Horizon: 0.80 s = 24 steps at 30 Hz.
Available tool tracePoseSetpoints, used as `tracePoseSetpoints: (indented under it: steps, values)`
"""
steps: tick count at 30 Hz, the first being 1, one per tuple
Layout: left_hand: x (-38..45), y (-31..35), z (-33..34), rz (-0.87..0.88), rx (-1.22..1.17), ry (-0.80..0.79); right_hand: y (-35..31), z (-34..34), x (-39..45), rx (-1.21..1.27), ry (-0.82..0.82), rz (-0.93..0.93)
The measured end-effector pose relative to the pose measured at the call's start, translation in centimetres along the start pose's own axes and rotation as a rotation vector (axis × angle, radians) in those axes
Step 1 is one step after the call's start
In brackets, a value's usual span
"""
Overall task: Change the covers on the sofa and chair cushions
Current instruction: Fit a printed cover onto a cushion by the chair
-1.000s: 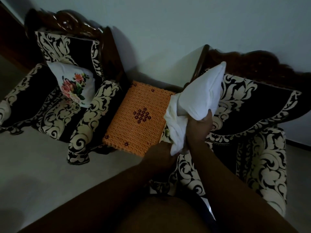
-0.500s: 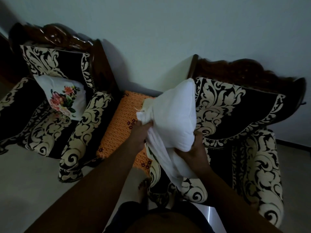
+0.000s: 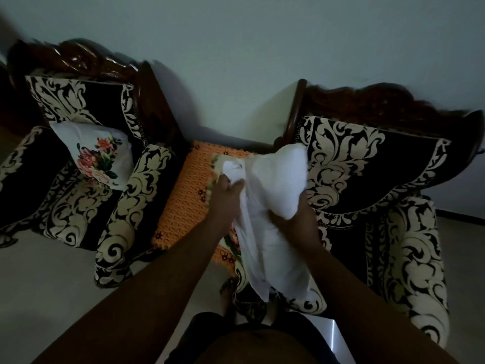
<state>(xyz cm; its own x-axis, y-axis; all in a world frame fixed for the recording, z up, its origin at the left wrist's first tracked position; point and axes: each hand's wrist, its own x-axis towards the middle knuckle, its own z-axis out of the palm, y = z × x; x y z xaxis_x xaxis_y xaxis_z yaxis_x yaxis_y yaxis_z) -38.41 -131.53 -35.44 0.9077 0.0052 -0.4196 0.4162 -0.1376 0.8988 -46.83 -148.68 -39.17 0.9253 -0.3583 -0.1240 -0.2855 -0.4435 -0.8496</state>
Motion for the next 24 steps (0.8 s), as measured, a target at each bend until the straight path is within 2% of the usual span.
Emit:
tracePoseSetpoints:
  steps: [2,5,8,11,12,14,16,18,20,24]
  values:
    - [1.0,0.5,-0.8,-0.004,-0.003,0.048,0.7,0.3,-0.6,-0.176,-0.066,-0.119]
    - [-0.3,1.3,0.5,0.066,0.076,-0.035,2.1,1.1,0.0,-0.549,-0.173,-0.265]
    - [-2.5,0.9,2.7,0.13,0.087,-0.075,1.9,2.3,1.8,-0.765,-0.419,-0.025]
    - [-3.2,0.1,2.9,0.2,0.168,-0.102,1.2,2.7,3.7,-0.832,-0.506,0.116]
    - [-3.0,0.2,2.6,0.21,0.203,-0.124,0.9,2.5,4.0,-0.826,-0.5,0.113]
    - [-1.6,0.2,1.7,0.207,0.248,-0.075,0.5,1.9,3.5,-0.703,-0.382,0.02]
    - [0.0,0.7,0.6,0.119,0.225,0.027,-0.3,1.4,2.6,-0.55,-0.218,-0.084]
    - [0.8,0.9,0.4,-0.002,0.105,0.043,-1.1,1.4,1.9,-0.487,-0.132,-0.15]
    - [0.1,1.7,1.3,0.0,0.027,-0.014,-1.8,1.5,1.6,-0.537,-0.184,-0.149]
    - [-1.3,2.6,3.4,0.037,0.021,-0.01,-3.2,1.4,2.4,-0.815,-0.379,-0.09]
